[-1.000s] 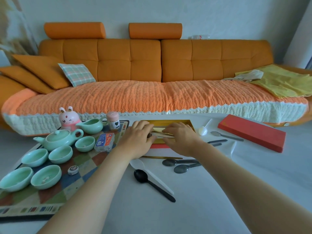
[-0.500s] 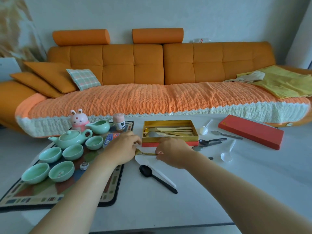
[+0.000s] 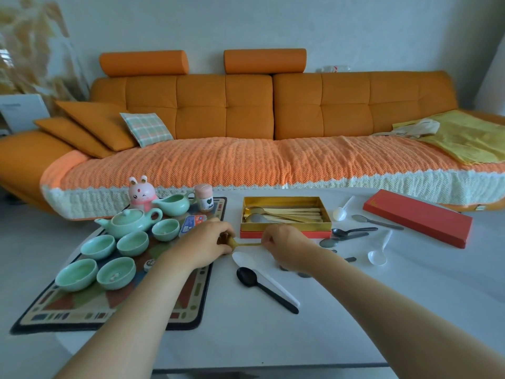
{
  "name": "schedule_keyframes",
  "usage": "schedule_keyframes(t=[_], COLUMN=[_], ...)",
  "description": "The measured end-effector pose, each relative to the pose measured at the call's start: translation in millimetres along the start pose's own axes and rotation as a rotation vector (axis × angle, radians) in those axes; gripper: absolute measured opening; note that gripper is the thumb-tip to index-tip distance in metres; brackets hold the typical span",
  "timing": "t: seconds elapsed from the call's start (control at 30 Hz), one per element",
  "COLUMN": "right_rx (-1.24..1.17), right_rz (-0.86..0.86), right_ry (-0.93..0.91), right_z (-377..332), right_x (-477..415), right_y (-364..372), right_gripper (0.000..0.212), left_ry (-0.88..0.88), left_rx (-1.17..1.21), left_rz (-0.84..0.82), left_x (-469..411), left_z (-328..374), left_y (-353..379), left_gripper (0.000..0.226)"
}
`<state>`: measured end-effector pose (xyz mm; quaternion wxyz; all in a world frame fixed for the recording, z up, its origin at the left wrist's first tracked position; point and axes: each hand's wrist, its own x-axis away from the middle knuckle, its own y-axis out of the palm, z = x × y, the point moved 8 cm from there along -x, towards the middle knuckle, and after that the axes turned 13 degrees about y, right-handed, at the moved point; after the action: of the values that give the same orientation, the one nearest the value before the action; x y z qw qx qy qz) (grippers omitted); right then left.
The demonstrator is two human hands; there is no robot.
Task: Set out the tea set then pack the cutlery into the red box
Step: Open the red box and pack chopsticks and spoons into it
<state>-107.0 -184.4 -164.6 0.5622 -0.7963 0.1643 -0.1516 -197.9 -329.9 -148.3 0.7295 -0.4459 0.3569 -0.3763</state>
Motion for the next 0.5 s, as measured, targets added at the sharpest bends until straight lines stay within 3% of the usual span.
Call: schedule_keyframes(t=[0.1,0.23,0.37,0.5], right_rx=[-0.174,-0.339,-0.425,-0.433], right_rz=[-0.008,0.063,0.147,0.255], right_ry=[0.015,0.017,0.066,0.167], right_z=[3,12,30,57], right_x=[0,-5,-15,-31], right_y=[-11,-34,-56,-66], right_gripper=[0.016,0.021,0.026,0.033], left_ry=[0.024,0.062,0.110,0.137], left_rx=[0.001,0.058,-0.043,-0.213], left_rz=[0.053,0.249,0.397,0.310], left_x=[-8,-21,-39,-61], left_z=[4,14,28,36], left_y=[-11,-31,-34,-14], left_gripper=[0.019,0.021,0.040,0.052])
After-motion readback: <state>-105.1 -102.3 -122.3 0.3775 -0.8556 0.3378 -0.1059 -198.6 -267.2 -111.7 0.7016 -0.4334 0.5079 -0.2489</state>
